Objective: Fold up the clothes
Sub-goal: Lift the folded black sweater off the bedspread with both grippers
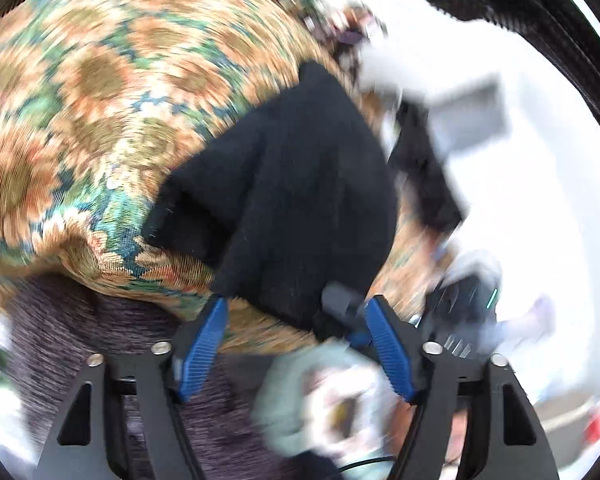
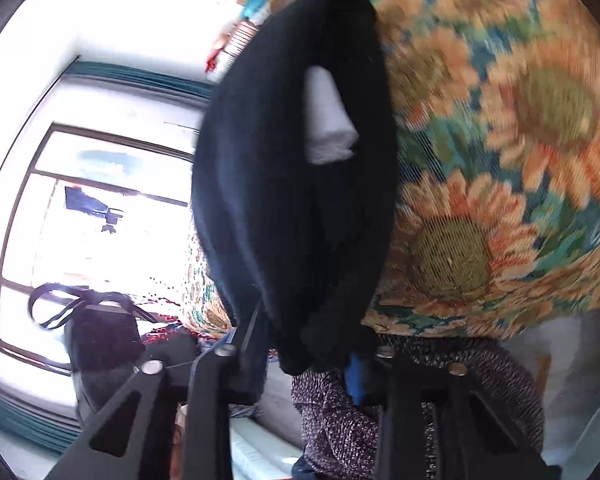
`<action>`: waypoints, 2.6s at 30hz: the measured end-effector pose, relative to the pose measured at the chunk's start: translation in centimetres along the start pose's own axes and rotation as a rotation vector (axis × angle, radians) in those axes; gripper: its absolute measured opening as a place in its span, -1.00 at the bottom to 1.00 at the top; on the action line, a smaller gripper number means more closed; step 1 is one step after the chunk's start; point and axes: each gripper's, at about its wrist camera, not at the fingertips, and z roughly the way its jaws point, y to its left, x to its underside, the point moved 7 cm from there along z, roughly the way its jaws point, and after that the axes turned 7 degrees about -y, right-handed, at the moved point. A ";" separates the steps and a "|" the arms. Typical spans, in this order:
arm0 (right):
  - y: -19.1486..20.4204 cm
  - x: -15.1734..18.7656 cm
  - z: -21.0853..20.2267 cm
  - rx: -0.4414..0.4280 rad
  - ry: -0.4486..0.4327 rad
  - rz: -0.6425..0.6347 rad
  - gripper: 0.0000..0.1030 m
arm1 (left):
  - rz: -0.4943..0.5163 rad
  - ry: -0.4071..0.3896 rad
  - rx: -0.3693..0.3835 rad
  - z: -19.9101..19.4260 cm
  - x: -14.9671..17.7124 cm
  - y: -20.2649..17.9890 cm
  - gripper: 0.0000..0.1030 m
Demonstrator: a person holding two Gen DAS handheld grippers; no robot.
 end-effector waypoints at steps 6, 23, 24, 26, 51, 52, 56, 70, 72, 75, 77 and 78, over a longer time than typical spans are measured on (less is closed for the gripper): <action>3.5 -2.0 -2.2 -0.056 -0.054 -0.055 -0.47 | -0.378 -0.148 0.154 -1.9 -1.5 2.9 0.52; 7.5 0.9 0.2 -0.101 -0.090 -0.081 -0.47 | -0.467 -0.213 0.191 5.3 -2.5 -0.7 0.53; 7.6 0.9 0.2 -0.102 -0.090 -0.078 -0.47 | -0.481 -0.209 0.201 5.9 -2.7 -1.0 0.51; 7.4 0.8 0.2 -0.103 -0.091 -0.074 -0.38 | -0.479 -0.187 0.185 6.7 -2.9 -1.5 -0.02; -0.1 -6.5 5.4 -0.175 -0.113 0.254 0.79 | -0.447 -0.171 0.080 9.3 -6.0 -3.4 -0.26; -0.1 -6.7 5.7 -0.179 -0.109 0.264 0.80 | -0.444 -0.171 0.077 9.4 -6.0 -3.4 -0.26; 0.3 -7.9 7.3 -0.197 -0.076 0.259 0.81 | -0.430 -0.174 0.066 9.6 -6.0 -3.4 -0.26; 3.5 -10.5 5.6 -0.229 -0.176 0.029 -0.07 | 0.010 -0.191 -0.035 10.7 -7.1 -11.7 -0.31; 3.8 -11.7 2.8 -0.229 -0.255 -0.001 -0.08 | 0.107 -0.165 0.005 11.8 -7.0 -14.9 -0.31; 4.3 -14.6 -3.5 -0.222 -0.427 -0.053 -0.08 | 0.268 -0.119 0.109 14.8 -7.3 -21.6 -0.31; 4.6 -17.1 -7.8 -0.199 -0.534 -0.093 -0.08 | 0.349 -0.080 0.202 17.3 -7.3 -26.5 -0.31; 4.7 -18.7 -10.3 -0.181 -0.590 -0.108 -0.08 | 0.373 -0.061 0.248 18.5 -7.2 -28.5 -0.31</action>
